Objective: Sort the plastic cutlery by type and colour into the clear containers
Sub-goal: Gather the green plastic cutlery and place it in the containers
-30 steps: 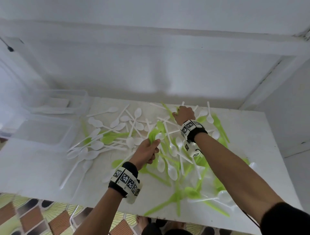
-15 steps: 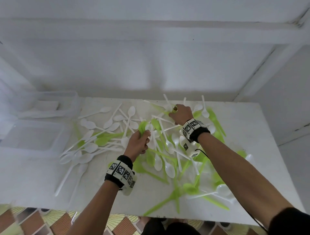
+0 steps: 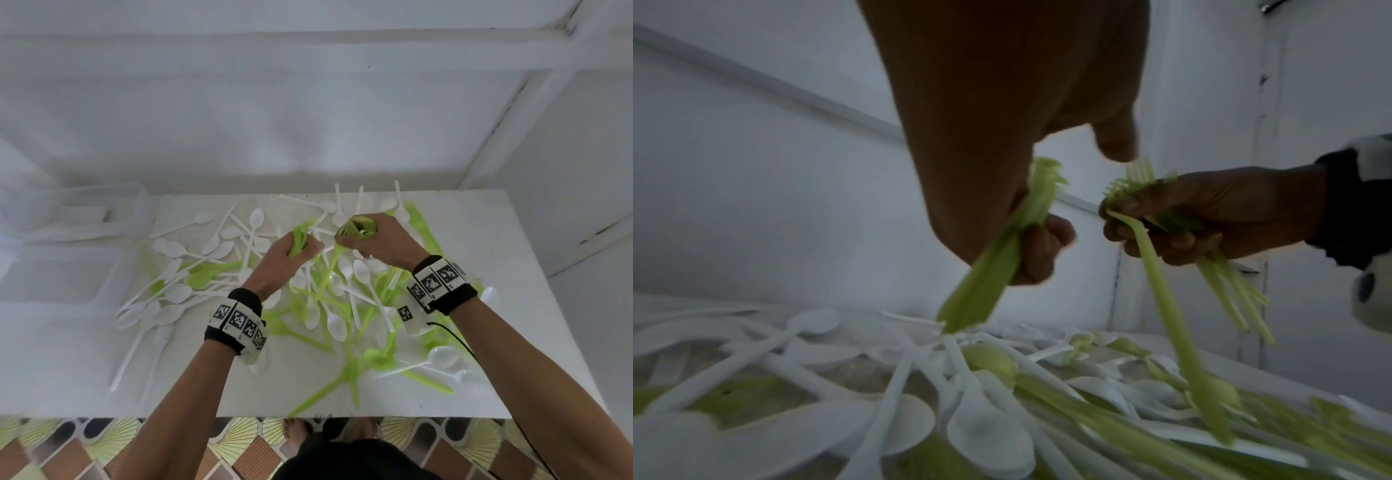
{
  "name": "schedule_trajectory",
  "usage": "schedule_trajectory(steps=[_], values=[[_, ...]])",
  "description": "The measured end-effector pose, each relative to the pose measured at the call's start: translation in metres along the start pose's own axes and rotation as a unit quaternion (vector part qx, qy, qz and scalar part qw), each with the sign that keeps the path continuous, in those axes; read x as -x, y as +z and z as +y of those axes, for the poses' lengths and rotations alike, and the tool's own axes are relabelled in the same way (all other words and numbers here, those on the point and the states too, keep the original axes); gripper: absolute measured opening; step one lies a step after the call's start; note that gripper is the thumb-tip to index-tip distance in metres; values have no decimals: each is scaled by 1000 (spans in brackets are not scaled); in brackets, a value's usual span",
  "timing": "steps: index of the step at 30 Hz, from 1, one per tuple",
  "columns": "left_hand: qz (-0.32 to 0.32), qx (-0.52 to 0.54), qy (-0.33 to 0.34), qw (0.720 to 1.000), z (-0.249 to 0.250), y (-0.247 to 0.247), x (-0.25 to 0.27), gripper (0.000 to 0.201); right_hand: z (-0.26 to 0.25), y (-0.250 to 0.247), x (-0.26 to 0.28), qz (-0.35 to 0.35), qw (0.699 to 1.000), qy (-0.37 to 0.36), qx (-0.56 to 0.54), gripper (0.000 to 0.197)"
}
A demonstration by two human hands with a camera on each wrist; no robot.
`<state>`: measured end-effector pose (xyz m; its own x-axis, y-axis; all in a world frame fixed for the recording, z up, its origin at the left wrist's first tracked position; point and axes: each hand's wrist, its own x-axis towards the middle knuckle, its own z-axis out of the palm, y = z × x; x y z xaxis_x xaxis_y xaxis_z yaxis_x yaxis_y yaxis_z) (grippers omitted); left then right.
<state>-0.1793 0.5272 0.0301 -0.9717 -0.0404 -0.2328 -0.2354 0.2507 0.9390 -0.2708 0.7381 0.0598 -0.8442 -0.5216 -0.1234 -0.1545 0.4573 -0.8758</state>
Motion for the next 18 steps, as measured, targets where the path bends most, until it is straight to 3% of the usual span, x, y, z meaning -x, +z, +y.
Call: schedule_trajectory(steps=[3,5,7,9,12,15,18], values=[[-109,-61,15,992,2,10,1,22,-3,12,4,-5,1000,-3,-27,23],[-100,-20,30,994,-2,15,4,17,-1,20,6,28,998,4,-50,25],[-52,49,15,997,-10,15,4,20,8,25,10,41,998,27,-31,30],[-19,80,-3,997,-19,11,6,20,26,32,18,-2,992,48,115,32],[-16,96,-66,993,-32,4,14,20,54,53,38,-114,949,67,287,32],[10,-32,-89,995,-40,7,27,32,67,65,51,-121,937,72,321,38],[-8,-197,6,980,-47,23,51,30,69,67,54,-97,935,73,335,38]])
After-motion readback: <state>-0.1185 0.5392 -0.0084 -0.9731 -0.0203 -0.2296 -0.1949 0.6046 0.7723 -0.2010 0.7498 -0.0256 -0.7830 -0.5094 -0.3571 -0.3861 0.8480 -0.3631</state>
